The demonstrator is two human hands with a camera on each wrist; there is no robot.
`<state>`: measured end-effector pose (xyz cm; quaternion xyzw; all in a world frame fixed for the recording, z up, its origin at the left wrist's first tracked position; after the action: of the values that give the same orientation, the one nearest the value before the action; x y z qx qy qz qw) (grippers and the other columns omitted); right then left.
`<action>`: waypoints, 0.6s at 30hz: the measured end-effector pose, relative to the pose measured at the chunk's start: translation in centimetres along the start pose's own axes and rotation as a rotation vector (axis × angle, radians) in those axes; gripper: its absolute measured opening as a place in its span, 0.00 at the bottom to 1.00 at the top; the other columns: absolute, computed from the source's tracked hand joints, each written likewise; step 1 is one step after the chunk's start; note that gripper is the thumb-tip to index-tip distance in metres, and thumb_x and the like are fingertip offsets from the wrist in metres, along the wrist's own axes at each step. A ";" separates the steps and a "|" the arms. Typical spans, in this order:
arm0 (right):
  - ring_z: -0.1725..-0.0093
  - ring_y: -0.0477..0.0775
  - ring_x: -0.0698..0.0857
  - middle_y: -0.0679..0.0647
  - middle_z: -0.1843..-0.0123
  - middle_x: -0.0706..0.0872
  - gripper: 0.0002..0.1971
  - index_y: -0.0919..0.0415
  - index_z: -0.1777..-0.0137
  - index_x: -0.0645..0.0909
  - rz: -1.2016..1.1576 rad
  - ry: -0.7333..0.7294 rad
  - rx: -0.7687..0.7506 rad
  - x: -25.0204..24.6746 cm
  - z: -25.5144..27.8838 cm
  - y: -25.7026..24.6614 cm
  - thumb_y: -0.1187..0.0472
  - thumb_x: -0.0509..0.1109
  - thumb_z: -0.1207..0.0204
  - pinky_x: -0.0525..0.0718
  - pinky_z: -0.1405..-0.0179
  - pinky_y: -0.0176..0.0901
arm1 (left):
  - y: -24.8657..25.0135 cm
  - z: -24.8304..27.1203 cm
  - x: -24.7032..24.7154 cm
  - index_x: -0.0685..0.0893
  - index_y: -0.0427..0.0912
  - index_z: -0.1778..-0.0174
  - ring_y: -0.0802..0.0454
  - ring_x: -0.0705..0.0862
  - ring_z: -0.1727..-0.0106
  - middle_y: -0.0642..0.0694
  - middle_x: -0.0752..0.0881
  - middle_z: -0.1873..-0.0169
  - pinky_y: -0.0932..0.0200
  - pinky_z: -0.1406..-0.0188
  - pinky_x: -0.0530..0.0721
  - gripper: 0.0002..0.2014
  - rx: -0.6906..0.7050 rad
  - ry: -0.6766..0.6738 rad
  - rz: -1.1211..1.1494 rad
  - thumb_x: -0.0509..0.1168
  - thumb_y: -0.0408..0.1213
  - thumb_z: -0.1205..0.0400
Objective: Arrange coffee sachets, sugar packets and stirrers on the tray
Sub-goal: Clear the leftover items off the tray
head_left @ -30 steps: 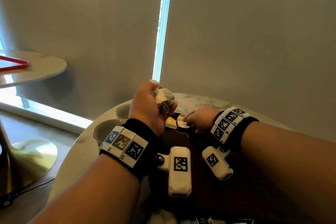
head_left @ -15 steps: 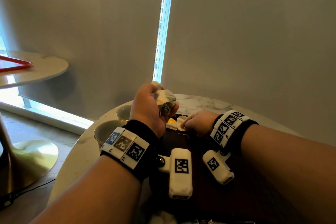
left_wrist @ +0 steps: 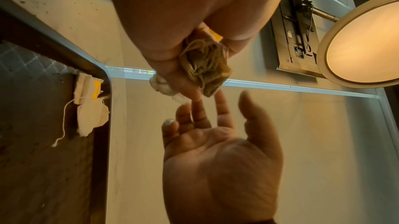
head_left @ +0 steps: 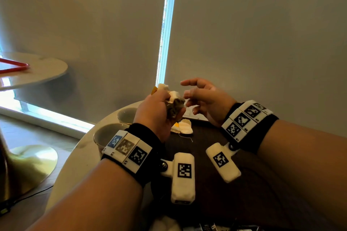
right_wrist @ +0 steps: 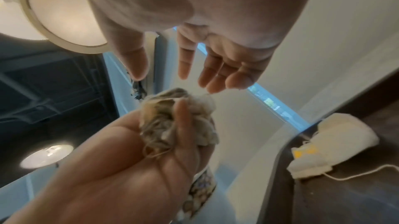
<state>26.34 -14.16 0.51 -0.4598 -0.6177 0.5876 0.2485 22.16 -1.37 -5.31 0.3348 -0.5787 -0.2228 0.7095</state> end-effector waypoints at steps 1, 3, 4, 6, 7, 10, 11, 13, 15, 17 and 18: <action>0.58 0.51 0.84 0.54 0.52 0.86 0.16 0.52 0.39 0.84 0.047 -0.022 -0.021 0.3 0.3 -0.3 0.59 0.76 0.26 0.82 0.64 0.41 | 0.0 -0.2 0.0 0.78 0.41 0.30 0.38 0.89 0.42 0.32 0.85 0.38 0.52 0.62 0.91 0.15 0.007 0.001 -0.017 0.64 0.36 0.13; 0.56 0.48 0.86 0.52 0.51 0.89 0.12 0.51 0.42 0.87 0.196 -0.020 -0.047 0.8 0.6 -0.3 0.62 0.77 0.24 0.82 0.62 0.39 | -0.1 -0.4 -0.2 0.79 0.40 0.30 0.38 0.90 0.42 0.31 0.85 0.37 0.52 0.61 0.90 0.17 0.019 0.006 -0.034 0.65 0.38 0.14; 0.57 0.44 0.87 0.51 0.51 0.90 0.11 0.51 0.43 0.88 0.263 0.008 -0.061 0.8 0.7 -0.2 0.62 0.77 0.24 0.82 0.62 0.38 | -0.1 -0.4 -0.2 0.79 0.39 0.30 0.38 0.90 0.41 0.31 0.86 0.36 0.51 0.60 0.90 0.18 0.023 0.010 -0.028 0.66 0.39 0.15; 0.57 0.43 0.88 0.50 0.53 0.92 0.07 0.52 0.45 0.89 0.291 0.069 -0.084 0.8 0.7 0.0 0.60 0.76 0.22 0.82 0.62 0.38 | -0.1 -0.3 -0.2 0.81 0.38 0.29 0.38 0.90 0.41 0.31 0.86 0.36 0.50 0.60 0.90 0.22 0.028 0.011 -0.011 0.69 0.44 0.17; 0.57 0.46 0.88 0.52 0.53 0.92 0.06 0.53 0.46 0.90 0.264 0.091 -0.083 0.8 0.6 0.1 0.59 0.75 0.21 0.83 0.61 0.39 | -0.1 -0.3 -0.2 0.82 0.38 0.29 0.38 0.90 0.41 0.31 0.87 0.37 0.50 0.60 0.89 0.24 0.026 0.006 -0.002 0.69 0.47 0.19; 0.55 0.54 0.89 0.56 0.52 0.93 0.07 0.58 0.48 0.89 0.180 0.166 -0.045 0.3 0.3 0.5 0.57 0.72 0.18 0.85 0.60 0.45 | 0.1 -0.1 0.1 0.86 0.40 0.33 0.38 0.89 0.39 0.34 0.88 0.39 0.52 0.60 0.89 0.22 0.025 -0.034 0.006 0.69 0.49 0.19; 0.56 0.55 0.89 0.57 0.52 0.93 0.08 0.59 0.48 0.88 0.159 0.183 -0.033 0.2 0.3 0.5 0.57 0.70 0.17 0.85 0.61 0.45 | 0.1 -0.1 0.1 0.86 0.40 0.33 0.38 0.89 0.38 0.34 0.89 0.39 0.53 0.61 0.89 0.22 0.027 -0.040 0.011 0.70 0.49 0.19; 0.59 0.55 0.90 0.58 0.53 0.93 0.08 0.62 0.47 0.87 0.103 0.183 -0.017 0.1 0.2 0.6 0.58 0.69 0.16 0.84 0.65 0.43 | 0.1 -0.1 0.2 0.84 0.40 0.32 0.38 0.89 0.39 0.33 0.88 0.38 0.55 0.63 0.88 0.21 0.038 -0.046 0.004 0.70 0.45 0.18; 0.60 0.55 0.90 0.59 0.54 0.93 0.08 0.64 0.47 0.86 0.056 0.175 -0.003 0.1 0.1 0.6 0.60 0.68 0.16 0.84 0.67 0.42 | 0.1 -0.1 0.2 0.83 0.38 0.34 0.36 0.90 0.40 0.31 0.87 0.38 0.55 0.64 0.89 0.16 0.047 -0.028 -0.025 0.69 0.38 0.17; 0.59 0.55 0.89 0.59 0.53 0.93 0.07 0.63 0.48 0.86 0.044 0.208 0.017 -0.2 0.0 0.6 0.60 0.69 0.16 0.84 0.64 0.44 | 0.1 -0.1 0.0 0.81 0.39 0.37 0.36 0.90 0.42 0.31 0.86 0.40 0.54 0.62 0.90 0.12 0.035 0.010 -0.031 0.67 0.33 0.16; 0.58 0.54 0.89 0.59 0.53 0.92 0.07 0.62 0.48 0.86 0.039 0.239 0.032 -0.5 -0.1 0.8 0.60 0.69 0.16 0.84 0.61 0.46 | 0.0 -0.1 -0.1 0.80 0.41 0.38 0.36 0.89 0.43 0.31 0.85 0.40 0.54 0.62 0.90 0.11 0.032 0.030 -0.027 0.67 0.32 0.16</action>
<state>26.84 -14.67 -0.10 -0.5345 -0.5652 0.5431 0.3161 22.21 -1.25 -5.36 0.3570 -0.5670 -0.2182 0.7095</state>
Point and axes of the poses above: each hand's wrist, its own z-axis away from the middle knuckle, its own x-axis out of the palm, y = z × x, the point moved 6 cm from there along -z, towards the middle knuckle
